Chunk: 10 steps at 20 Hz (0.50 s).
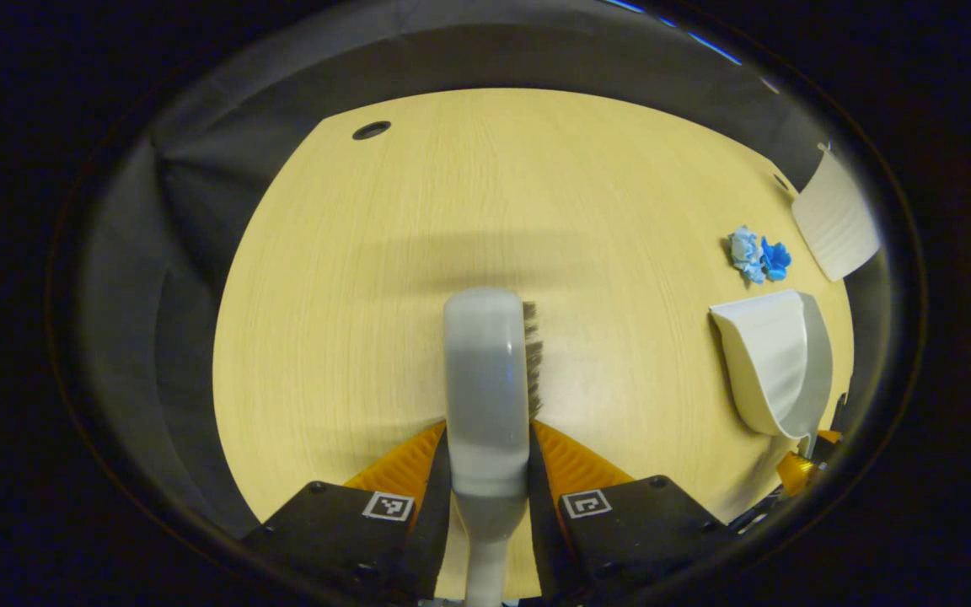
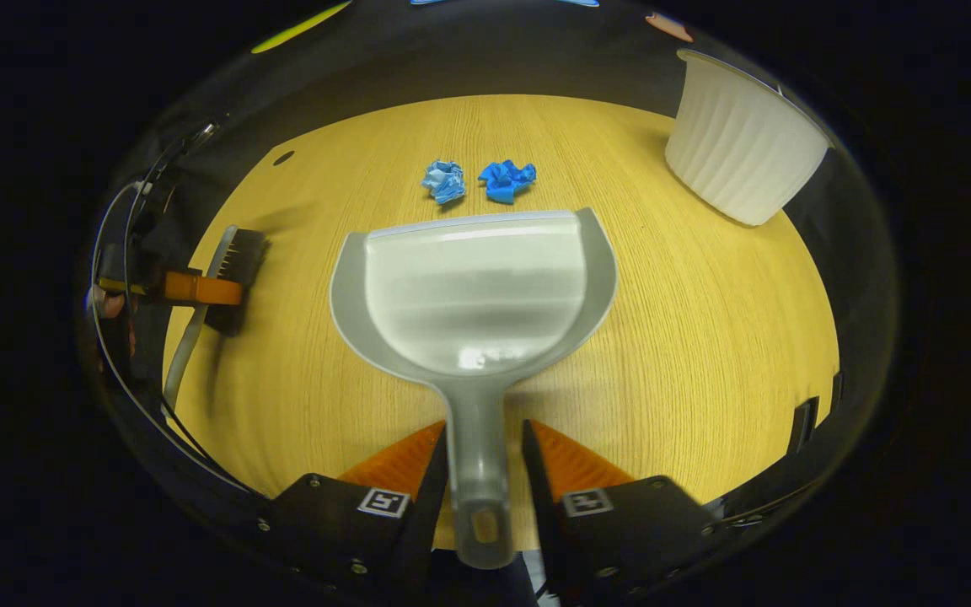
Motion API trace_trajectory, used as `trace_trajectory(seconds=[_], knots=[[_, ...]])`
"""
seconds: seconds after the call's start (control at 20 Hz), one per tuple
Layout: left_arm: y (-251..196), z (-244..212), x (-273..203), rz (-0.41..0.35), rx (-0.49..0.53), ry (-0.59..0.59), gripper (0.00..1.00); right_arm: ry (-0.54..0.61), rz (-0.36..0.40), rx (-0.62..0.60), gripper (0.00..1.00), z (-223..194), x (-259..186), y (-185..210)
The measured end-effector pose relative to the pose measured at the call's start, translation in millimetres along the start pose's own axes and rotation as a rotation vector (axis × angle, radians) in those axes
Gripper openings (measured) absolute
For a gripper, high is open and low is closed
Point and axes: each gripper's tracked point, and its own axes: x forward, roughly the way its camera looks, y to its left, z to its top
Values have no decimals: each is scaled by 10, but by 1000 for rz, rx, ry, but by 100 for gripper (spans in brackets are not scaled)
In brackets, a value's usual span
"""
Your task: Pick up the small broom and dustpan from the desktop, sweep the trash into the dustpan with the broom, and then empty the trash into the garbage bin.
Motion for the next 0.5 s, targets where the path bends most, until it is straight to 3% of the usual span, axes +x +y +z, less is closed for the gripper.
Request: trace_trajectory(seconds=[0.05, 0.15, 0.2, 0.5], knots=[[-18, 34, 4, -1, 6, -1, 49, 12, -1, -7, 46, -19, 18, -28], [-67, 129, 7, -7, 24, -5, 51, 23, 4, 0, 46, -27, 11, -22], [-90, 186, 14, -11, 35, -6, 49, 23, 6, 0, 35, -21, 41, 1], [-247, 713, 33, -22, 175, -29, 48, 58, 24, -12, 35, -55, 34, 2]])
